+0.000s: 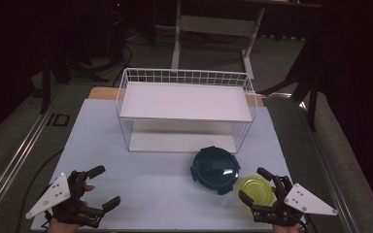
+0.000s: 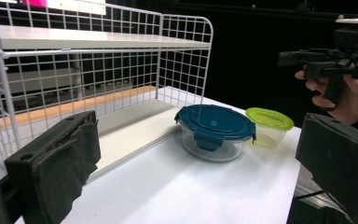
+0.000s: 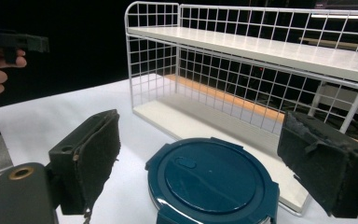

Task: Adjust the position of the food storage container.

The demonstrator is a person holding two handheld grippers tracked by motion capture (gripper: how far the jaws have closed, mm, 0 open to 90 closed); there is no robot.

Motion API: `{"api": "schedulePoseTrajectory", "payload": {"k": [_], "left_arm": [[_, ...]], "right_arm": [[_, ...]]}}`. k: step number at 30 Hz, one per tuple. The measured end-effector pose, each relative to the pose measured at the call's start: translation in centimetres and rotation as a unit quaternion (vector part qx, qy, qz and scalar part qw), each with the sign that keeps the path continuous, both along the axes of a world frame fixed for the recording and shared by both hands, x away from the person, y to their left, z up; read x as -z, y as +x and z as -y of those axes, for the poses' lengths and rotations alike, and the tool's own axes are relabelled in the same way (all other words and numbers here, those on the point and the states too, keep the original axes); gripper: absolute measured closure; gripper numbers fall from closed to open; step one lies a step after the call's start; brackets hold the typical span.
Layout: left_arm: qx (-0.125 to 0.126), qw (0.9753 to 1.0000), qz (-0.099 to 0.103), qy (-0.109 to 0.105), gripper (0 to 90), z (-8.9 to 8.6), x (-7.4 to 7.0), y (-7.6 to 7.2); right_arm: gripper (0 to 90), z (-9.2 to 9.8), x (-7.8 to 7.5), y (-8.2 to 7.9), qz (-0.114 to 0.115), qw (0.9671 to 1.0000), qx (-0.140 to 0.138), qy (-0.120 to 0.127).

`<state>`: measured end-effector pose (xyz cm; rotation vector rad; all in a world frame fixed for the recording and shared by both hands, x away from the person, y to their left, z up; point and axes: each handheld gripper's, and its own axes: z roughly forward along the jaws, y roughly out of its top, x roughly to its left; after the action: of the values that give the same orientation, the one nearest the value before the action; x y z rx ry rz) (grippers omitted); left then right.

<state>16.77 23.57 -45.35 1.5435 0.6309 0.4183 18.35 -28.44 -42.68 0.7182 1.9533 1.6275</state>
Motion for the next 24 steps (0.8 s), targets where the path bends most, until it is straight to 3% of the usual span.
{"api": "schedulePoseTrajectory", "payload": {"k": [8,13,19,24], "left_arm": [[-0.003,1.0000,-0.001,-0.006,0.0,-0.1,-0.2,-0.1],[-0.003,1.0000,-0.001,-0.003,0.0,-0.1,-0.1,0.0],[0.000,1.0000,0.001,-0.006,0.0,0.4,0.0,0.0],[0.003,1.0000,-0.002,-0.003,0.0,0.5,0.2,0.0]], "right_arm": [[11.9,-0.1,-1.1,-0.4,-0.006,0.9999,-0.004,0.011],[12.1,-0.2,-1.9,0.0,-0.012,0.9999,-0.006,0.004],[14.9,0.8,-2.4,2.6,-0.048,0.9988,0.012,-0.006],[33.2,1.8,-1.4,4.9,-0.081,0.9963,0.026,-0.015]]}}
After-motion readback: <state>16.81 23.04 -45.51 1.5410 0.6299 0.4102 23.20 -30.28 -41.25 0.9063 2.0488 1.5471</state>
